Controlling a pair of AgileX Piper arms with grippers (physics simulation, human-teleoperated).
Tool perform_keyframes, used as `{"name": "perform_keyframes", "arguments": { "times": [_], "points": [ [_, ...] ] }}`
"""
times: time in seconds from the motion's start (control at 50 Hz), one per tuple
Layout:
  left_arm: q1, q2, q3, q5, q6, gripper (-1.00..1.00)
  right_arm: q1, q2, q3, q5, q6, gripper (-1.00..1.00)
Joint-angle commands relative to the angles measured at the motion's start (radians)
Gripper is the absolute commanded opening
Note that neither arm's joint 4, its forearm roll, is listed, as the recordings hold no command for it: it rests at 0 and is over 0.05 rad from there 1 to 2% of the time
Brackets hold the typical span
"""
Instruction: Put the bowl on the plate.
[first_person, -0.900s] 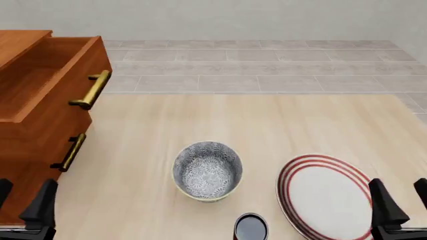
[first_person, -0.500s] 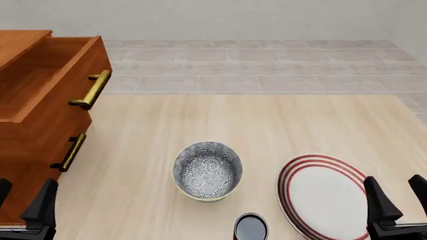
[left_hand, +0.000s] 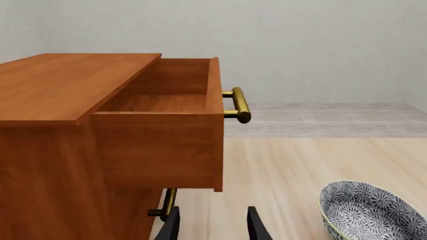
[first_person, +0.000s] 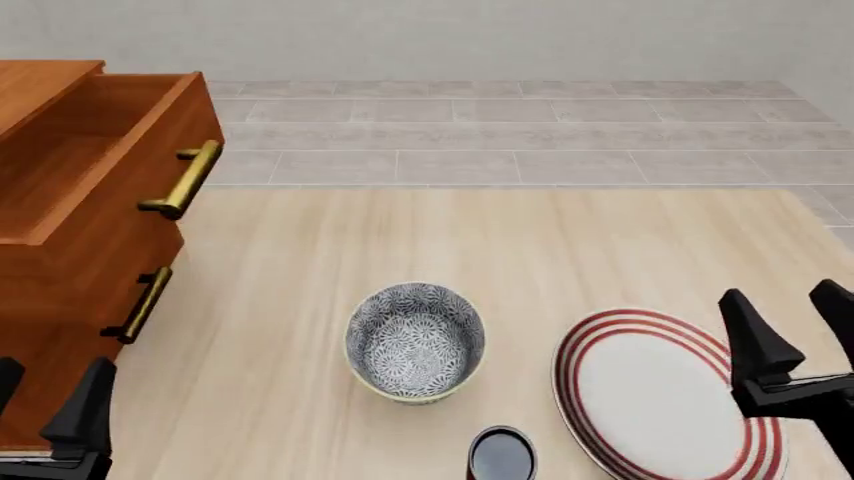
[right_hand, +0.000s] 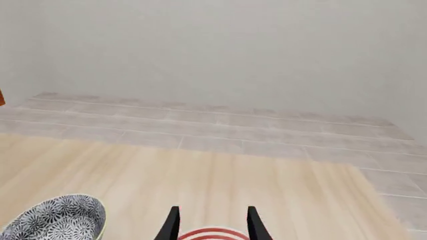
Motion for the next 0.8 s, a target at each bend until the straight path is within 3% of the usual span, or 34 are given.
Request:
{"name": "perform_keyframes", "arguments": {
  "times": [0.02, 0.18, 0.2, 0.4, 0.46, 0.52, 0.64, 0.66, 0.74, 0.8],
  "points": [
    [0.0, 0.0, 0.0, 0.0, 0.0, 1.0, 0.028, 0.151, -0.098, -0.067, 0.021, 1.0],
    [0.0, 0.0, 0.0, 0.0, 0.0, 1.0, 0.117, 0.294, -0.208, -0.05, 0.037, 1.0],
    [0.0, 0.0, 0.0, 0.0, 0.0, 1.0, 0.117, 0.297, -0.217, -0.049, 0.003, 1.0],
    [0.0, 0.0, 0.0, 0.0, 0.0, 1.0, 0.172, 0.388, -0.325, -0.004, 0.028, 1.0],
    [0.0, 0.0, 0.0, 0.0, 0.0, 1.0, 0.251, 0.476, -0.378, 0.031, 0.034, 1.0],
    [0.0, 0.0, 0.0, 0.0, 0.0, 1.0, 0.261, 0.539, -0.41, 0.026, 0.003, 1.0],
    [0.0, 0.0, 0.0, 0.0, 0.0, 1.0, 0.303, 0.587, -0.464, 0.044, 0.015, 1.0],
    [0.0, 0.0, 0.0, 0.0, 0.0, 1.0, 0.32, 0.592, -0.477, 0.052, 0.046, 1.0],
    [0.0, 0.0, 0.0, 0.0, 0.0, 1.0, 0.333, 0.626, -0.508, 0.067, 0.031, 1.0],
    [0.0, 0.0, 0.0, 0.0, 0.0, 1.0, 0.363, 0.672, -0.556, 0.095, 0.053, 1.0]
  ]
}}
